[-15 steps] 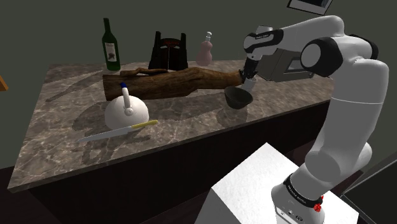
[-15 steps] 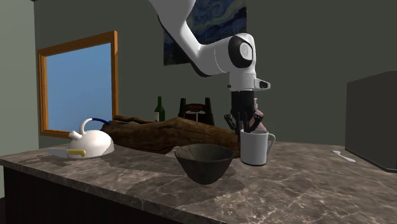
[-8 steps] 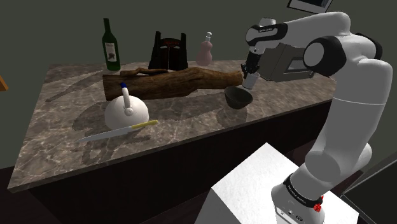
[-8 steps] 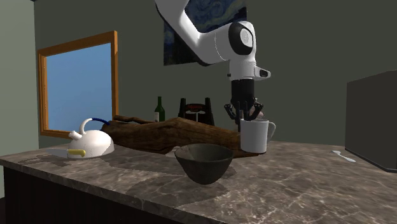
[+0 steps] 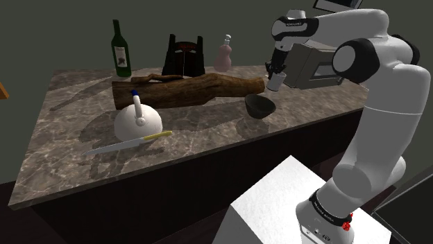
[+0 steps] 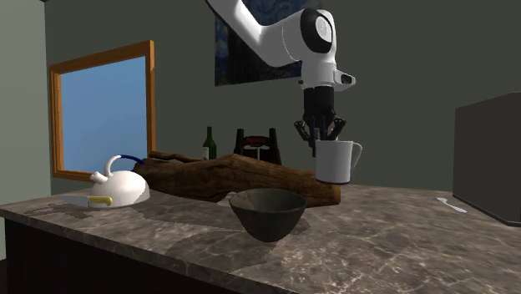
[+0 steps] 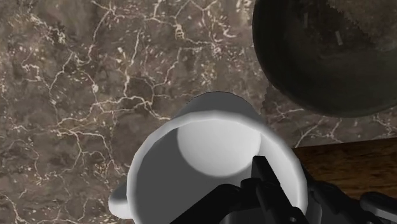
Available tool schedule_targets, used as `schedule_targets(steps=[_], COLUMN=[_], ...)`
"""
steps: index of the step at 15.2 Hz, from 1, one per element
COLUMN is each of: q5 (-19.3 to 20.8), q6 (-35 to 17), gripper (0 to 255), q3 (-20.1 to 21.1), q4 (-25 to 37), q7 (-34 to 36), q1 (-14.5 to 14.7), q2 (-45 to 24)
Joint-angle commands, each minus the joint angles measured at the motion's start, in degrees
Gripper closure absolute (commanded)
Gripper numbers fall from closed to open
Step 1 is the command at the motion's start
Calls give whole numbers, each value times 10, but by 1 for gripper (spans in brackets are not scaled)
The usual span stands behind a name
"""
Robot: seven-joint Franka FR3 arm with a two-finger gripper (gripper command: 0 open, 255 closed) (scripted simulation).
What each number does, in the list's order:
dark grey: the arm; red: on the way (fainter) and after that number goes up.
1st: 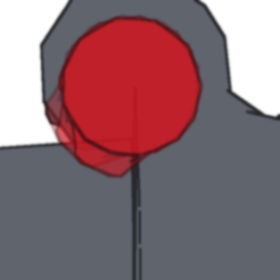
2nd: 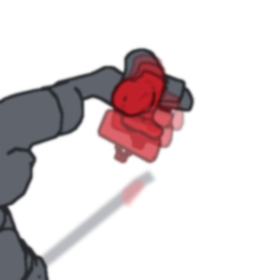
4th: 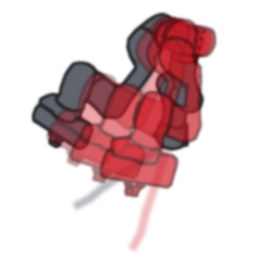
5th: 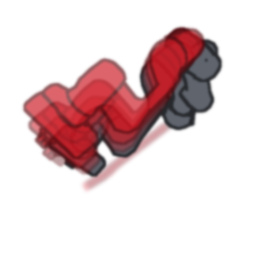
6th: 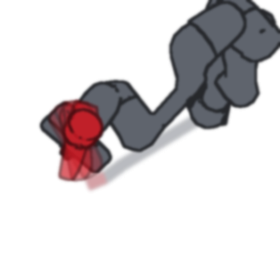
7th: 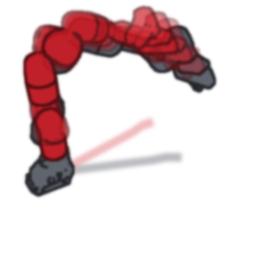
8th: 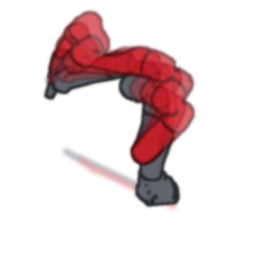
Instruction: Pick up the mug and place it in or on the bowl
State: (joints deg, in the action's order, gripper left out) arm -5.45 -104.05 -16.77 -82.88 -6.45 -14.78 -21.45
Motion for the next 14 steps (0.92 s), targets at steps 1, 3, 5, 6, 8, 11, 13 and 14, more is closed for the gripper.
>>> schedule_targets(steps=[1,3,5,6,8,11,13,14], q5=[0,0,0,0,7,25,37,42], q6=[15,31,47,55,52,38,33,31], gripper=[255,255,255,255,255,255,255,255], q3=[0,-1,-1,-1,0,6,13,17], q4=[15,31,48,57,33,-39,-80,-99], q7=[0,1,1,1,11,43,67,79], q1=[-1,-2,-3,-4,7,36,53,61], q2=[1,0,-1,-1,20,80,117,135])
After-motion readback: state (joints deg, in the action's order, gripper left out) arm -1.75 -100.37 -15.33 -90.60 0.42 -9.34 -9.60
